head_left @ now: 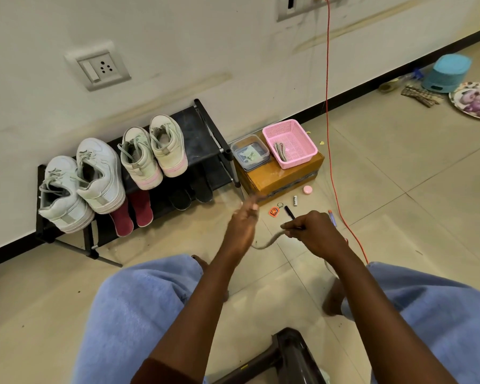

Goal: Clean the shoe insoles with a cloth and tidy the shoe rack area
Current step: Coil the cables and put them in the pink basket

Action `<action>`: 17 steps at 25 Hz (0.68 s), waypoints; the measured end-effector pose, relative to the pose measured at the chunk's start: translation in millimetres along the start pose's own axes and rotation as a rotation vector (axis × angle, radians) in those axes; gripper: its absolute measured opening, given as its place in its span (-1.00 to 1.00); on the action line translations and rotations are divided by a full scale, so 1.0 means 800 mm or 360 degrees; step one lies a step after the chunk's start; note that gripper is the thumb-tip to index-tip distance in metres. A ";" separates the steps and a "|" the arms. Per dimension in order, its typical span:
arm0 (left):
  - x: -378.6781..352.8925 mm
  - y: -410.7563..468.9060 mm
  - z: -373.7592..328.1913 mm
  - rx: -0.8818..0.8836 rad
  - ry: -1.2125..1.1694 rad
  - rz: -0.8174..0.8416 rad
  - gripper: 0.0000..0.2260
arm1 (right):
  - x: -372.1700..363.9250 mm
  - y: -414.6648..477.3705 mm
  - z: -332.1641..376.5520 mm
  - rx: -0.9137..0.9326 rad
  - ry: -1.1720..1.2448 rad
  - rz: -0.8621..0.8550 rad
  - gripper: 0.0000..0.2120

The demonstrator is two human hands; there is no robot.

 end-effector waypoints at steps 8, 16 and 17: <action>-0.025 0.004 0.021 0.0159 0.0445 0.0168 -0.65 | -0.003 -0.004 -0.001 -0.0061 0.0384 -0.0133 -0.81; 0.036 0.028 0.047 0.0284 0.0815 -0.0361 -0.68 | 0.024 -0.015 -0.024 -0.0171 0.0420 -0.0040 -0.86; 0.041 0.027 0.048 0.0295 0.0868 -0.0380 -0.69 | 0.024 -0.014 -0.024 -0.0166 0.0332 -0.0038 -0.85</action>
Point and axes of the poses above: each hand's wrist, its own y-axis towards the middle knuckle, its own x-axis out of the back of the hand, z = x × y, the point moved 5 cm from there along y, towards the middle knuckle, and after that the axes turned 13 degrees about x, right-handed, at the moved point
